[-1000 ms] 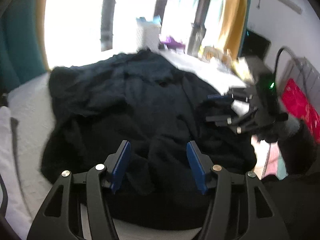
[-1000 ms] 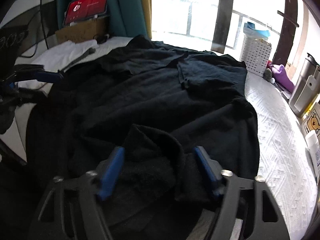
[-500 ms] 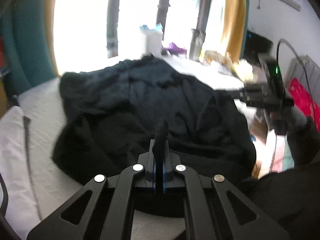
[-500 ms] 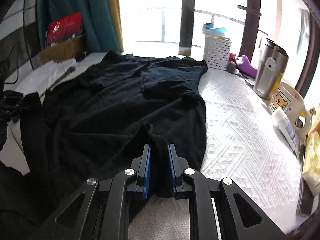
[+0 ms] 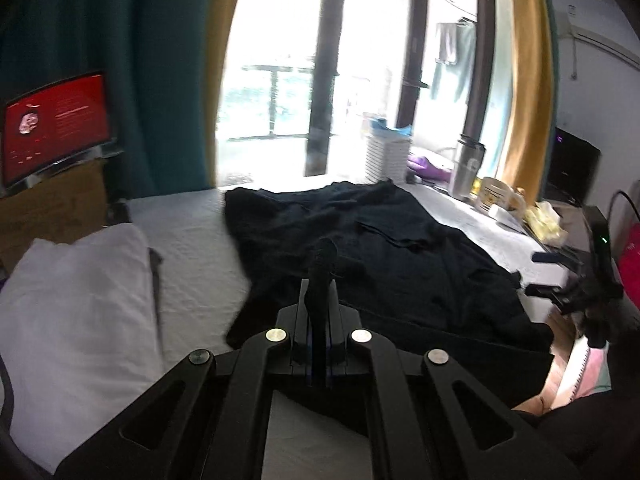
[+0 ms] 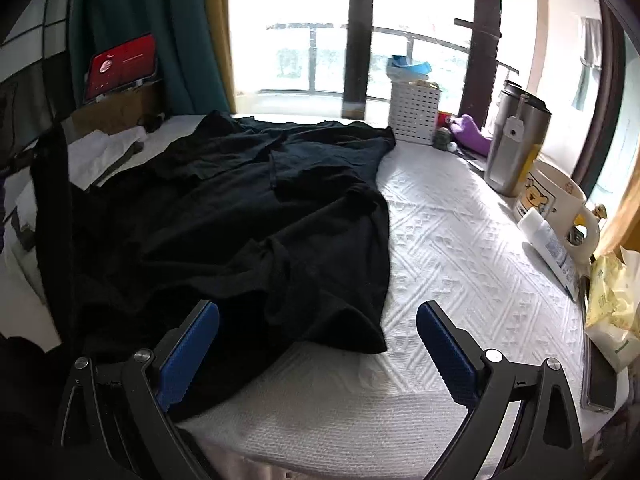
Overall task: Fold small clothes
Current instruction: 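Lift the black T-shirt high off the bed with both grippers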
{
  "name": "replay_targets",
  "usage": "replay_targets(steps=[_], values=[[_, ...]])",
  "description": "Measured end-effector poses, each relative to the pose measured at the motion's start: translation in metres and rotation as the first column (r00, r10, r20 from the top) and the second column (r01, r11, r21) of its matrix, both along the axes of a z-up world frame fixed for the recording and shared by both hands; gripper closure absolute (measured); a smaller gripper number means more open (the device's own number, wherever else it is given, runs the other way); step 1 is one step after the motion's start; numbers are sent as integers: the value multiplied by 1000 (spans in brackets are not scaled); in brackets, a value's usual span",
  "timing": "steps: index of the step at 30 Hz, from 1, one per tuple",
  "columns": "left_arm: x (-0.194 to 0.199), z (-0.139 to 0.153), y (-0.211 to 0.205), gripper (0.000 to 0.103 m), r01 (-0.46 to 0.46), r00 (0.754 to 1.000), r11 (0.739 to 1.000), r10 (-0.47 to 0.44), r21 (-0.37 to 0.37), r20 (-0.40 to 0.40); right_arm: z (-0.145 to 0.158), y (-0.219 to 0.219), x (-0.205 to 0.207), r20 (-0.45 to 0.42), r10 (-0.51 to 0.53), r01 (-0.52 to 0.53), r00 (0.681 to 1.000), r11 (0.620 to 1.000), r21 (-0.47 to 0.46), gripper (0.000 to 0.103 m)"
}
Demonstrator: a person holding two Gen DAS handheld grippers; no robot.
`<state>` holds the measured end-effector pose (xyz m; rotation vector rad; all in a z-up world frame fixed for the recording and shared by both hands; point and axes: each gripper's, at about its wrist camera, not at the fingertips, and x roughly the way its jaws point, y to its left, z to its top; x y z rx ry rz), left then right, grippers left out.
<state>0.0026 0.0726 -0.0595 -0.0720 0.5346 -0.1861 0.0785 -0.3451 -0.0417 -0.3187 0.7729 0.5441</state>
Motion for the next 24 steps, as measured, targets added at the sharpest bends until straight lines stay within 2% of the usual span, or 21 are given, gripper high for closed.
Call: replay_targets(steps=[2,4,8,9,11,12,13,14,17,21,24], values=[[-2,0,7,100,-22,1000,1000,22,-1,3,-2,7,-2,29,22,-22,999,999,-30,3],[-5,-1,11,100,-37,999,999,37,-5,-2,-8,16,-4,72,42,-33,997,993,-114,4],[-7,-5,16,100,-47,999,999,47,-13,-12,-16,36,-2,104,104,-82,989,977,-197,5],[-8,-6,17,100,-50,999,999,50,-14,-12,-19,42,0,118,117,-89,986,971,-223,10],[-9,-8,20,100,-60,998,998,60,-15,-10,-26,52,4,120,140,-103,983,957,-272,26],[-10,-9,22,100,-65,998,998,65,-16,-9,-30,58,6,119,152,-111,981,948,-297,30],[-10,-10,24,100,-73,997,997,73,-13,-7,-33,62,8,119,163,-119,979,943,-312,41],[-10,-10,27,100,-89,996,996,89,-11,-4,-36,66,10,119,175,-128,977,938,-323,45],[-11,-11,38,100,-120,993,992,120,-25,-6,-37,77,10,153,207,-145,966,930,-338,47],[-14,-11,45,100,-132,991,991,133,-35,1,-30,88,6,185,291,-230,939,928,-295,50],[-18,-10,48,100,-139,990,990,139,-32,11,-37,96,7,153,332,-274,931,911,-307,54]])
